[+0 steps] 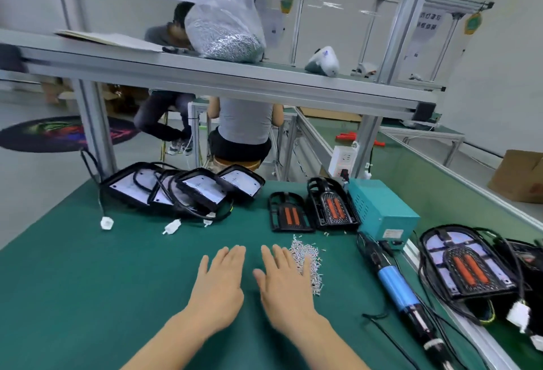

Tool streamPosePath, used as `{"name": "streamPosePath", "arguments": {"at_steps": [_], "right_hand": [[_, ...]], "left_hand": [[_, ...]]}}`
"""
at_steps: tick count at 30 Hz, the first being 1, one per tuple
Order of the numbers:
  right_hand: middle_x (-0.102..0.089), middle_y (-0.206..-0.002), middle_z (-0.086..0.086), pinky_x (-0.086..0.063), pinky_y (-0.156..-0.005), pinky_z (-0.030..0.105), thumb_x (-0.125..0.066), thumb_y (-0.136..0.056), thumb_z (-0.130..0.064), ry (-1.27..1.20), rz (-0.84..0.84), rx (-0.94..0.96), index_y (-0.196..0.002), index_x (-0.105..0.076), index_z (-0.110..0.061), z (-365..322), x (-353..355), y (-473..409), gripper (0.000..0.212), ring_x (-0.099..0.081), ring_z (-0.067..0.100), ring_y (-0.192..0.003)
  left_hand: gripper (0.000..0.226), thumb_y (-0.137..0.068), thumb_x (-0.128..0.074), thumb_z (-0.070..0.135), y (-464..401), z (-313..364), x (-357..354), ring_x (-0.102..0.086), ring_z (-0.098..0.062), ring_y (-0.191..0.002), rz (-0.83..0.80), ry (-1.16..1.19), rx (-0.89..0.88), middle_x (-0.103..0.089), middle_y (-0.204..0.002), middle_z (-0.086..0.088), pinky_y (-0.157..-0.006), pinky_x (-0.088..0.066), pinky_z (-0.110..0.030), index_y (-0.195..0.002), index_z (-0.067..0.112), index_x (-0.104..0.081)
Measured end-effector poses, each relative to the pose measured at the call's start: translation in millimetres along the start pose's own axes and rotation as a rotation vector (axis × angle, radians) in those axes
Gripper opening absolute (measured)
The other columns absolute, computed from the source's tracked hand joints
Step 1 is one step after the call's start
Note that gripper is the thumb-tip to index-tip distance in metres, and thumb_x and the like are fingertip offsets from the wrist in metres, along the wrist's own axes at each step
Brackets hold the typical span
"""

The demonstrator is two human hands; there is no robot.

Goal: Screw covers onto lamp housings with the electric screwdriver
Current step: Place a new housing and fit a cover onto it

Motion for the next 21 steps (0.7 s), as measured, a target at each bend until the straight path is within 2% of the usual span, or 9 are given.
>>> {"name": "streamPosePath", "arguments": {"at_steps": [5, 12, 14, 15, 16, 18, 19, 21], "right_hand": [[-0.002, -0.165, -0.001, 0.013, -0.117, 0.051, -0.016, -0.106, -0.042, 0.015, -0.046, 0.039, -0.158, -0.005, -0.024, -23.6, -20.6, 5.5, 0.056, 0.002, 0.015, -0.151], [0.001, -0.165, -0.006, 0.015, -0.116, 0.054, -0.018, -0.105, -0.046, 0.034, -0.043, 0.104, -0.157, -0.010, -0.027, -46.4, -36.1, -0.2, 0.056, 0.003, 0.013, -0.151], [-0.003, -0.165, -0.003, 0.016, -0.115, 0.054, -0.023, -0.104, -0.048, 0.053, -0.014, 0.112, -0.157, -0.014, -0.026, -49.7, -35.9, -0.9, 0.057, -0.001, 0.013, -0.151], [-0.012, -0.164, 0.001, 0.019, -0.114, 0.052, -0.030, -0.102, -0.051, 0.065, 0.057, 0.128, -0.155, -0.023, -0.026, -53.2, -31.5, 0.1, 0.058, -0.011, 0.013, -0.150], [-0.028, -0.160, 0.006, 0.023, -0.112, 0.050, -0.043, -0.097, -0.055, 0.078, 0.129, 0.139, -0.149, -0.039, -0.026, -57.4, -24.0, 2.8, 0.060, -0.026, 0.013, -0.146], [-0.061, -0.135, 0.006, 0.029, -0.108, 0.045, -0.070, -0.073, -0.064, 0.086, 0.157, 0.148, -0.124, -0.068, -0.029, -64.3, -16.6, 10.1, 0.062, -0.058, 0.011, -0.124], [-0.072, -0.116, 0.001, 0.024, -0.111, 0.044, -0.080, -0.055, -0.067, 0.080, 0.185, 0.143, -0.106, -0.077, -0.031, -66.1, -13.3, 10.9, 0.061, -0.068, 0.010, -0.107], [-0.077, -0.088, -0.008, 0.010, -0.116, 0.045, -0.088, -0.029, -0.065, 0.078, 0.189, 0.145, -0.077, -0.081, -0.033, -70.2, -11.0, 9.6, 0.058, -0.074, 0.008, -0.079]], "left_hand": [[0.062, -0.098, -0.031, 0.013, 2.3, -23.5, 2.1, 0.003, -0.012, -0.146, 0.040, -0.037, 0.029, -0.002, -0.160, 0.010, -0.118, 0.001, -0.042, -0.152, 0.022, -0.003], [0.052, -0.098, -0.039, 0.023, -18.2, -64.6, 46.4, -0.007, -0.010, -0.144, 0.316, -0.100, 0.030, -0.018, -0.156, 0.013, -0.118, -0.002, -0.038, -0.147, 0.028, -0.024], [0.051, -0.097, -0.040, 0.023, -36.4, -61.0, 56.8, -0.009, -0.013, -0.145, 0.362, -0.143, -0.015, -0.021, -0.156, 0.009, -0.117, -0.001, -0.040, -0.147, 0.026, -0.027], [0.051, -0.097, -0.040, 0.022, -47.6, -57.3, 60.7, -0.009, -0.015, -0.145, 0.369, -0.179, -0.041, -0.021, -0.156, 0.007, -0.117, -0.001, -0.041, -0.147, 0.024, -0.027], [0.051, -0.097, -0.041, 0.021, -59.6, -53.8, 63.6, -0.010, -0.017, -0.145, 0.366, -0.224, -0.060, -0.020, -0.156, 0.005, -0.117, -0.001, -0.043, -0.147, 0.023, -0.027], [0.051, -0.097, -0.043, 0.019, -84.8, -49.1, 67.2, -0.011, -0.022, -0.145, 0.345, -0.340, -0.087, -0.021, -0.156, -0.001, -0.117, -0.003, -0.048, -0.146, 0.019, -0.028], [0.051, -0.096, -0.044, 0.018, -97.1, -47.4, 68.2, -0.013, -0.024, -0.144, 0.329, -0.405, -0.098, -0.022, -0.155, -0.003, -0.116, -0.004, -0.050, -0.145, 0.017, -0.028], [0.053, -0.095, -0.046, 0.016, -119.6, -44.5, 67.2, -0.013, -0.028, -0.144, 0.284, -0.505, -0.102, -0.024, -0.154, -0.007, -0.116, -0.003, -0.052, -0.145, 0.013, -0.028]]}}
Point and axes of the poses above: each hand's wrist, its own y-axis away from the middle knuckle, its own x-axis out of the back of the hand, z = x × y, the point moved 5 cm from there along -y, towards the middle knuckle
